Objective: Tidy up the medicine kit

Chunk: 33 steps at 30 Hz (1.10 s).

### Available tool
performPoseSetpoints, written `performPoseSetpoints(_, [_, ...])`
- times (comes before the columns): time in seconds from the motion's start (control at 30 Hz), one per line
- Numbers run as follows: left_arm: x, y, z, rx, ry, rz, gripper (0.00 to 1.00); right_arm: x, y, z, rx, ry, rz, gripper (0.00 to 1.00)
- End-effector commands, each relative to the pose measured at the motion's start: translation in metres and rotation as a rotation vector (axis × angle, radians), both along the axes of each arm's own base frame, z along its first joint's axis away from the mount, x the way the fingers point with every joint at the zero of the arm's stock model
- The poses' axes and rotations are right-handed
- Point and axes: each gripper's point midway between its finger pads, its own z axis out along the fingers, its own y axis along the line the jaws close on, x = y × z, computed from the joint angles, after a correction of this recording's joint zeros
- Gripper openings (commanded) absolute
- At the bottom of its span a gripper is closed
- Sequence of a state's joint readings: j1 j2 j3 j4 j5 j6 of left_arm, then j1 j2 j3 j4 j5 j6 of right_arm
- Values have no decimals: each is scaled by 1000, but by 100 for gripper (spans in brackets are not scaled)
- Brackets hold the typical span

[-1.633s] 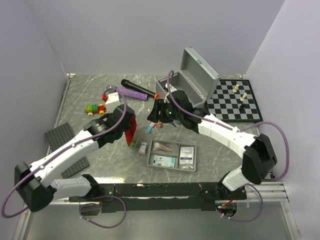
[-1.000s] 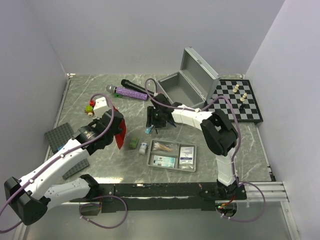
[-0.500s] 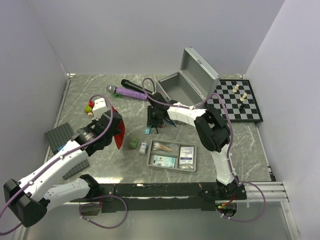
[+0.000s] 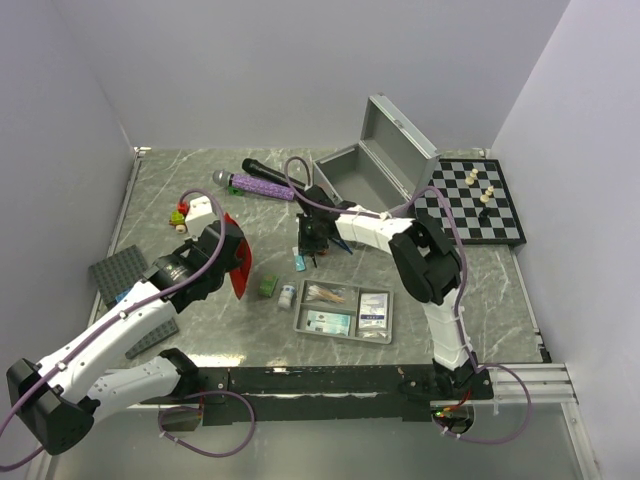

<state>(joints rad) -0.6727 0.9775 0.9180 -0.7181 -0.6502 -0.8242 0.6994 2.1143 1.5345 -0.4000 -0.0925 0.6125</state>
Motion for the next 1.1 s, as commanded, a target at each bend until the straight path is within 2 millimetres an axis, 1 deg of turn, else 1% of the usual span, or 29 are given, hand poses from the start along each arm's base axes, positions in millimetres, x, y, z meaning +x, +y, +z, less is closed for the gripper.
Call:
performPoseSetpoints(0.0, [7,-6,9,-12,-27,-21,1,-5,-1,54,95,-79,10,0])
performPoseSetpoints(0.03, [8,-8,8,-9,-24,-26,1,-8,0,66,119,-95,17,0])
performPoseSetpoints(0.17, [13,-13,8,-5,-14,-38,1,-24,-1,96,201,-125,38,0])
performPoseSetpoints(0.23, [15,-17,7,-8,-11,-46,1,-31,-1,113,247,-148,45,0])
performPoseSetpoints(0.27, [16,-19,6,-10,-7,-51,1,-36,0,125,274,-161,53,0])
performPoseSetpoints(0.3, [17,-22,5,-15,-2,-57,1,-39,3,137,300,-178,61,0])
performPoseSetpoints(0.4, [22,-31,5,-34,7,-76,1,-52,17,165,355,-204,104,0])
performPoseSetpoints(0.5, [26,-40,10,-58,5,-90,1,-61,35,186,404,-206,153,0])
performPoseSetpoints(0.57, [28,-44,13,-69,0,-99,1,-65,48,193,422,-205,176,0])
performPoseSetpoints(0.63, [29,-45,15,-75,-2,-100,1,-67,61,195,441,-189,191,0])
performPoseSetpoints(0.77, [29,-48,15,-86,0,-102,1,-67,80,200,466,-172,202,0])
performPoseSetpoints(0.83, [28,-48,13,-90,3,-100,1,-66,86,202,472,-166,206,0])
performPoseSetpoints(0.93, [27,-49,14,-101,2,-103,1,-64,94,197,446,-154,214,0])
performPoseSetpoints(0.97, [27,-50,16,-106,-1,-103,1,-65,97,192,432,-143,217,0])
performPoseSetpoints(1.03, [27,-49,20,-115,-13,-102,1,-64,98,189,413,-133,217,0])
performPoseSetpoints(1.07, [26,-48,22,-114,-17,-100,1,-64,98,187,410,-131,217,7])
